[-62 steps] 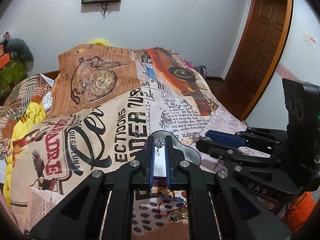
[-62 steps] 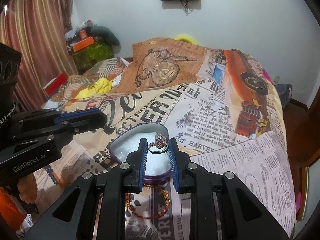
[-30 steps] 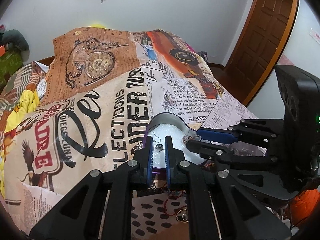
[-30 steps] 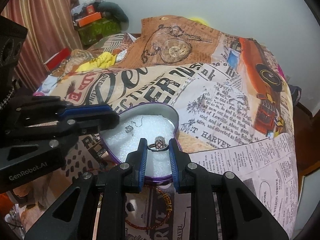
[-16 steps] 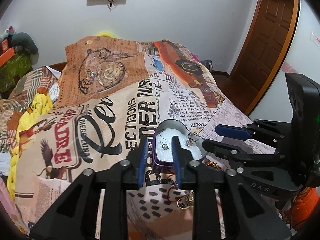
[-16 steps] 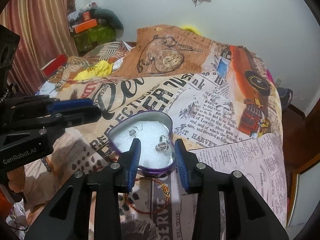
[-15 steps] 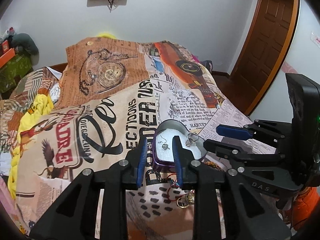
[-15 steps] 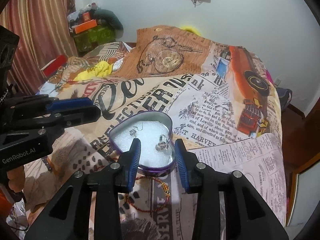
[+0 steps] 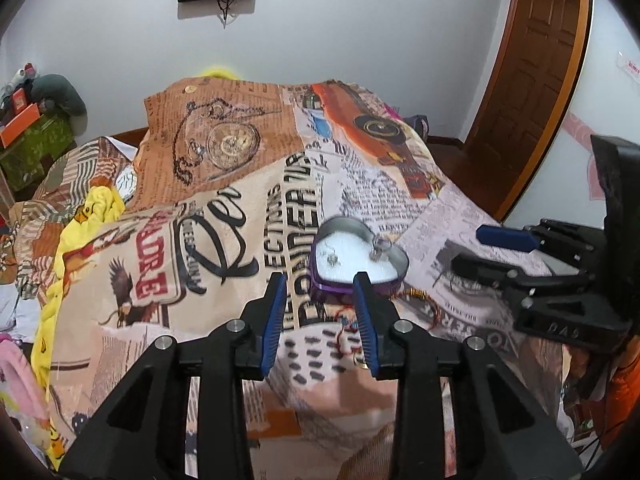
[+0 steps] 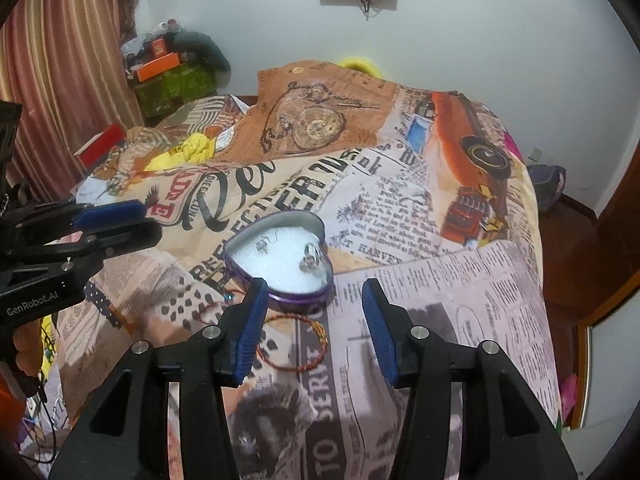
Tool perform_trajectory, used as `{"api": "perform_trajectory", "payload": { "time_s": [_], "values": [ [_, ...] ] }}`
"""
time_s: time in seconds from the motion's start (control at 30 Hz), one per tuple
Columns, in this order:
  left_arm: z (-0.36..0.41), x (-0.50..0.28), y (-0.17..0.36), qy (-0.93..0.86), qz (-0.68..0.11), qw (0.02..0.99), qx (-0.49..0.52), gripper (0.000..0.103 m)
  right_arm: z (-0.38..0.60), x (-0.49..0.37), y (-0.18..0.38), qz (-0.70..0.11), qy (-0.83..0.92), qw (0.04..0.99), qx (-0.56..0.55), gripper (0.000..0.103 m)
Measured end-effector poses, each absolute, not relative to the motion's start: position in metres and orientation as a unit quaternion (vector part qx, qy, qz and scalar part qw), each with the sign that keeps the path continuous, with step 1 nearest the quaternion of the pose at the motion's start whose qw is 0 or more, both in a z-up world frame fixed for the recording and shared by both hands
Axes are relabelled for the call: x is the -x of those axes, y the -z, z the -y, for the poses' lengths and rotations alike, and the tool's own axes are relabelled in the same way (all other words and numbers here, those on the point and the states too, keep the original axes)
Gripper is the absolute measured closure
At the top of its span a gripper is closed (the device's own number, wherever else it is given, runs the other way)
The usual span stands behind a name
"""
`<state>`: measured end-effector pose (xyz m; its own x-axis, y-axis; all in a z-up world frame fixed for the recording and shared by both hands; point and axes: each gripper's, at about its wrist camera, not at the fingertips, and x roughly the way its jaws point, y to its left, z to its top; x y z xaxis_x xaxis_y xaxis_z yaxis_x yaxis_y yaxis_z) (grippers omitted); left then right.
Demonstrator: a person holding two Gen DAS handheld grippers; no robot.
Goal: Organize jewelry
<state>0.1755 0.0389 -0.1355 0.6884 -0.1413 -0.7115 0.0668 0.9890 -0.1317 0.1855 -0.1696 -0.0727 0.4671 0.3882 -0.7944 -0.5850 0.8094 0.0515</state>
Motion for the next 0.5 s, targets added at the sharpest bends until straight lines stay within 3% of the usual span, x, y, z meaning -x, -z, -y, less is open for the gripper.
{"api": "perform_trajectory", "payload": {
  "time_s": [0.5],
  "values": [
    [-0.014,-0.158,0.188,0.090,-0.460,0.882,0.040,0.070,0.179,-0.161,0.100,-0.475,-0.291,0.825,0.092,0.058]
  ]
}}
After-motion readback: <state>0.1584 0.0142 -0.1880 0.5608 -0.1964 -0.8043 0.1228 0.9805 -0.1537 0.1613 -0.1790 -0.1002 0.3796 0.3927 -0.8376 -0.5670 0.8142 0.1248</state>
